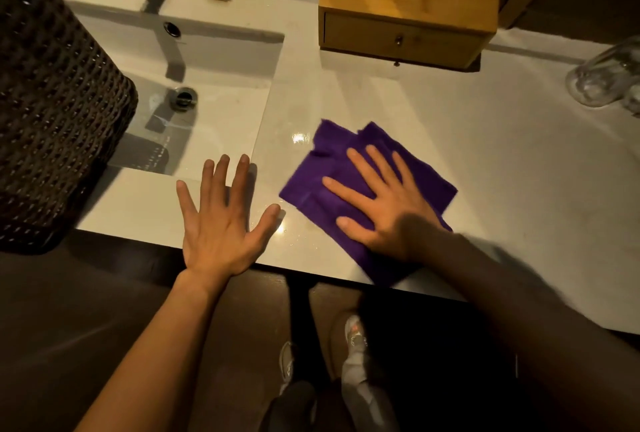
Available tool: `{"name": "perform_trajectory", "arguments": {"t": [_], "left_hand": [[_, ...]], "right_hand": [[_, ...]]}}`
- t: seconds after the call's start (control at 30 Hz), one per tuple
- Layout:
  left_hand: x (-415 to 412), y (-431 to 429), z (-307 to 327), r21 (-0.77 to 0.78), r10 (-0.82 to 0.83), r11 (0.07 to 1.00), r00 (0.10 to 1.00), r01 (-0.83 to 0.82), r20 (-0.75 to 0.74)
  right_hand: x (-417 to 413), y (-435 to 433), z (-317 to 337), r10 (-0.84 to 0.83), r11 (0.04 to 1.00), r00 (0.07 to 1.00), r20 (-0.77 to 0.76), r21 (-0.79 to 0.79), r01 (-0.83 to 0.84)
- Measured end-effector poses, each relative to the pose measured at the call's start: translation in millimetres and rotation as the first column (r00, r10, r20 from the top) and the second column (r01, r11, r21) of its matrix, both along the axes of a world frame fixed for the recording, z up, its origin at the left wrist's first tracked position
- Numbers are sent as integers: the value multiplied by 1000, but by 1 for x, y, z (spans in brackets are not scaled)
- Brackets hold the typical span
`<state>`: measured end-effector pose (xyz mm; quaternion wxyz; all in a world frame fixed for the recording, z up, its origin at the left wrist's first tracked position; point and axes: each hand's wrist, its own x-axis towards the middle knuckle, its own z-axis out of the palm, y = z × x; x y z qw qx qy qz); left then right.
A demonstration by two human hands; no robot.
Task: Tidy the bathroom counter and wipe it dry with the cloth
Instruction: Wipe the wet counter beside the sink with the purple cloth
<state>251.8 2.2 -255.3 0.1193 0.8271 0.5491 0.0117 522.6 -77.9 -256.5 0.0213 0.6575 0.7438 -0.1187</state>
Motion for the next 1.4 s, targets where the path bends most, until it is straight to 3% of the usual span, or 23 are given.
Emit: {"name": "perform_trajectory", "arguments": {"t": [0.13, 0.23, 0.37, 0.47, 0.6, 0.7, 0.8, 0.93, 1.0, 1.07, 1.2, 1.27, 1.3, 1.4], "left_hand": [[1, -2, 1, -16, -10, 1000, 1000, 10, 3], [0, -1, 0, -21, -10, 1000, 1000, 10, -1], [0, 0, -1, -17, -13, 1000, 1000, 13, 12], [-1, 0, -3, -14, -7, 1000, 1000, 7, 25], [-2, 0, -4, -4, 1, 1000, 1000, -1, 22], [-2, 1, -3, 1, 4, 1000, 1000, -4, 25], [-3, 0, -4, 1, 1, 1000, 999, -1, 37], [-3, 2, -3, -10, -20, 1000, 1000, 20, -12], [-3, 1, -2, -10, -23, 1000, 1000, 23, -17], [-1, 1, -2, -19, -32, 999, 999, 31, -4], [0, 1, -1, -26, -27, 999, 1000, 28, 2], [0, 1, 0, -29, -31, 999, 999, 31, -10], [0, 1, 0, -30, -34, 999, 999, 34, -13], [-3, -1, 1, -17, -52, 999, 999, 52, -7]], "right_hand": [[52, -54, -4, -224, 975, 975, 3, 8, 224], [92, -65, 2, -478, 878, 878, 18, -25, 479], [100, -29, 4, -686, 726, 725, 64, -14, 688], [82, 30, 1, -735, 678, 677, 37, 15, 735], [27, 106, -3, -617, 786, 786, 21, 35, 617], [-30, 116, -1, -339, 940, 941, 19, 40, 338], [-67, 69, -2, 37, 998, 999, -14, 53, -37], [-35, -37, 0, 105, 992, 994, -9, 72, -104], [15, -79, 2, 10, 999, 1000, -14, 41, -9], [66, -101, 4, -225, 974, 973, 39, -14, 226], [110, -63, 2, -729, 682, 679, 87, 16, 731], [104, -15, 2, -818, 573, 570, 77, 17, 819], [96, 10, 1, -824, 564, 562, 72, 10, 826], [51, 71, -2, -758, 651, 650, 42, 7, 759]]}}
